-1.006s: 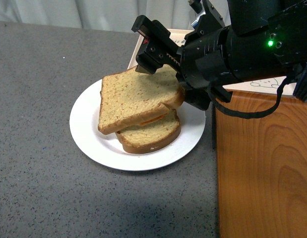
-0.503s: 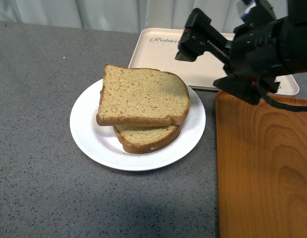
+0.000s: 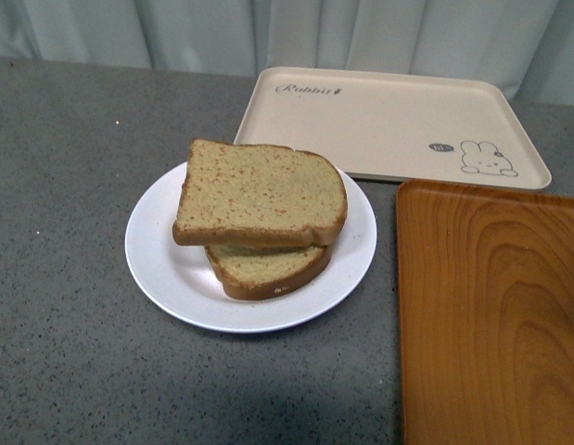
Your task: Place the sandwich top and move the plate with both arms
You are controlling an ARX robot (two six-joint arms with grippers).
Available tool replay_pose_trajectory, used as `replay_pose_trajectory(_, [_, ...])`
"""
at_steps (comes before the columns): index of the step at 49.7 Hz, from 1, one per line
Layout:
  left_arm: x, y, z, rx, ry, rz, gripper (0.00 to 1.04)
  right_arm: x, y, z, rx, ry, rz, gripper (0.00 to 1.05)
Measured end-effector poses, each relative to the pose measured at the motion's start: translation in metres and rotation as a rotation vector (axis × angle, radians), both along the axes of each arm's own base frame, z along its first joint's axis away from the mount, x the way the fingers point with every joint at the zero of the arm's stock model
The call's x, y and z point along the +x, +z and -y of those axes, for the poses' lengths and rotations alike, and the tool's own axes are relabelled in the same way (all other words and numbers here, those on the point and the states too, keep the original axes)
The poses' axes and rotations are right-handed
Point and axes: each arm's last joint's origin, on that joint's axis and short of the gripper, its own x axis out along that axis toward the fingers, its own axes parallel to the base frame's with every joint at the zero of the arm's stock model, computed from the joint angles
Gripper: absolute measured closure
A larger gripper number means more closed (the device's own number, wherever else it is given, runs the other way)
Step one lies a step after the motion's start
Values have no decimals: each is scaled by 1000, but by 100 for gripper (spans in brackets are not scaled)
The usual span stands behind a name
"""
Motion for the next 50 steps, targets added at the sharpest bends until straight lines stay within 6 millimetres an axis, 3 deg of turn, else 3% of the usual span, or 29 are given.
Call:
replay_pose_trajectory(3, [0,0,0,0,2,0,6,-40,-13,0,-21,7,-86,80])
replay_pose_trajectory(8, [0,0,0,0,5,0,6,-75,1,-1,-34,13,-18,101])
replay_pose_trajectory(10, [0,0,0,0,6,0,6,-81,3,-1,-39,15,14,104])
replay_pose_trajectory(17, [0,0,0,0,2,0,6,-90,8,-1,-40,10,80,104])
replay_pose_trajectory(42, [0,0,0,0,2,0,6,-90,8,-1,-40,11,83,104])
replay_pose_trajectory(45, [0,0,0,0,2,0,6,-90,8,-1,-42,11,83,97])
replay_pose_trajectory(50, [0,0,0,0,2,0,6,-90,8,-1,-42,11,83,76])
